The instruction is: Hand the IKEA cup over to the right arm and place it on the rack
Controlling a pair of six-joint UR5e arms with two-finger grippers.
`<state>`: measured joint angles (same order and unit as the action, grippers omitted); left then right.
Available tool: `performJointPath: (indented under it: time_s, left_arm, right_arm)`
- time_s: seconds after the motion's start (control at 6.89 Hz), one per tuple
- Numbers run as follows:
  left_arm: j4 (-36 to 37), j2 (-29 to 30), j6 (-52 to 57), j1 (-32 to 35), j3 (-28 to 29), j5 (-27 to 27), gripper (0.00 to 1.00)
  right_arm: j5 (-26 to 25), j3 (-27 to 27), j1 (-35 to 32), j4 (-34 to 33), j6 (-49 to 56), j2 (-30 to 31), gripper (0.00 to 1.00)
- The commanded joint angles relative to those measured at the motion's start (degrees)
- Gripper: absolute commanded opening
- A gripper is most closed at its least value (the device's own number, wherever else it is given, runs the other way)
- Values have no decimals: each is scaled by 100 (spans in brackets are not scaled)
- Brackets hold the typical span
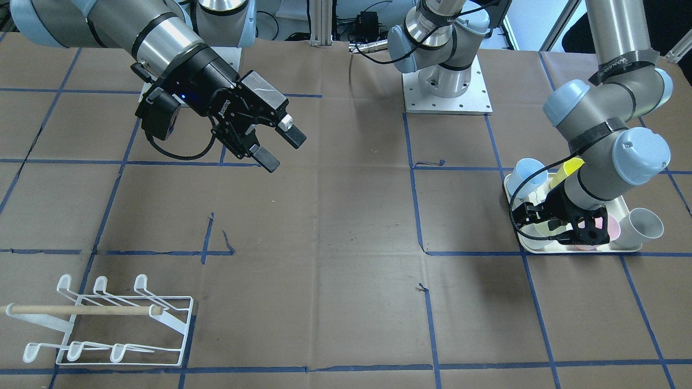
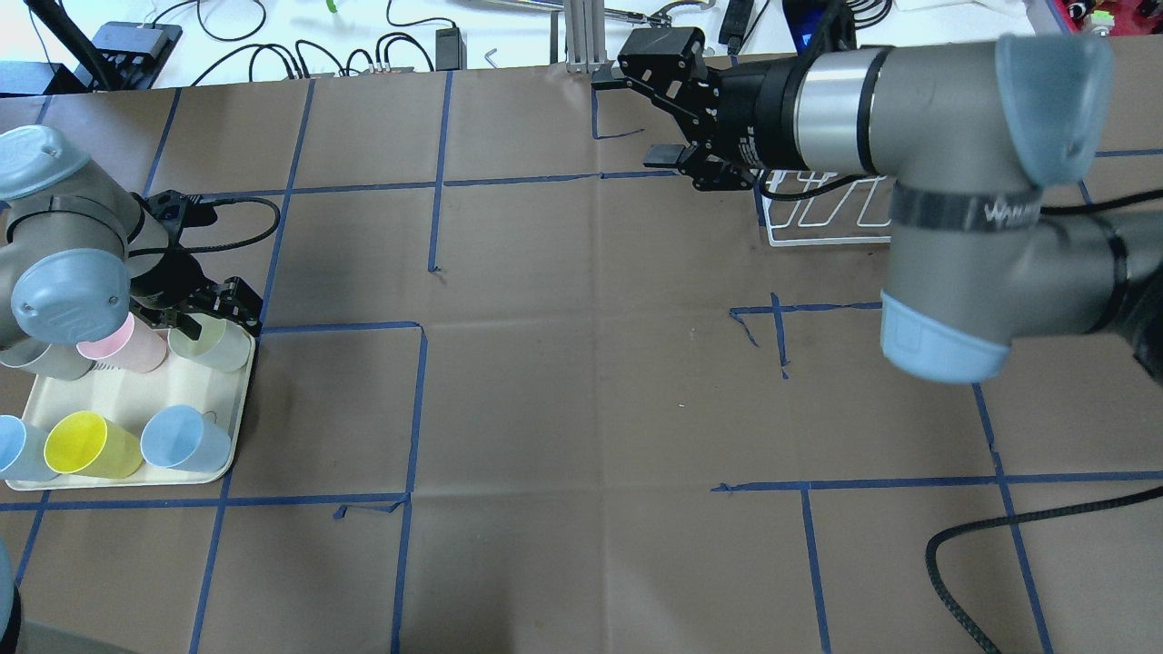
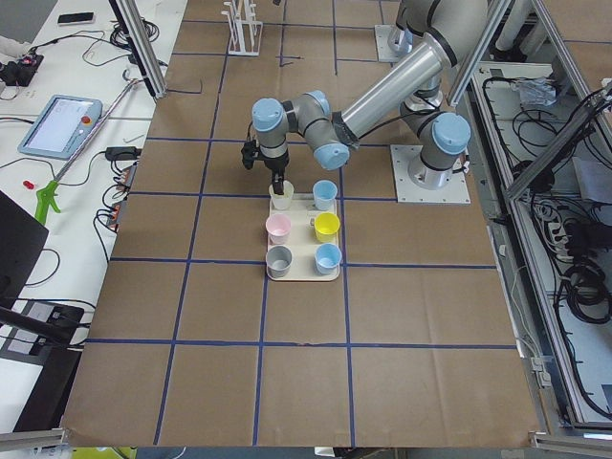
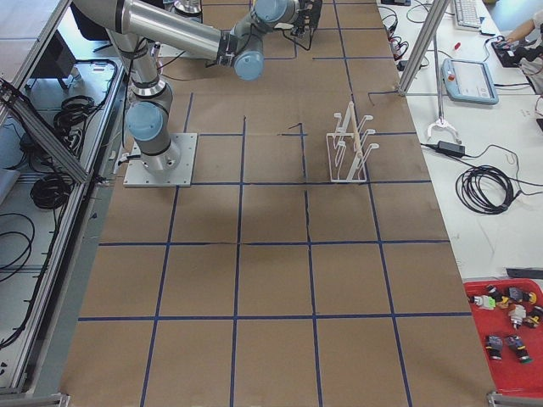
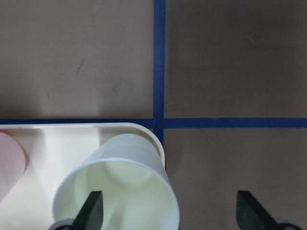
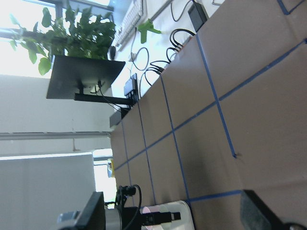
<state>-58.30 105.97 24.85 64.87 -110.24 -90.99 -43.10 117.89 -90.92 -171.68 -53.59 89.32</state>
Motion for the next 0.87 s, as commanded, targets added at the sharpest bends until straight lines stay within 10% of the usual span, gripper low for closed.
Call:
performJointPath:
  time_s: [0.0, 0.29, 0.73]
  left_arm:
    - [-50, 3, 3, -18, -6, -24, 17]
    - [-76, -23, -41, -27, 11, -24, 0]
    - [-557, -347, -59, -27, 177, -285, 0]
  right_arm:
    - [-32, 1102, -13, -2689, -1159, -19, 100]
    - [-58, 1368, -4, -2862, -1635, -20, 100]
    - [-383, 1369, -13, -3143, -1742, -37, 100]
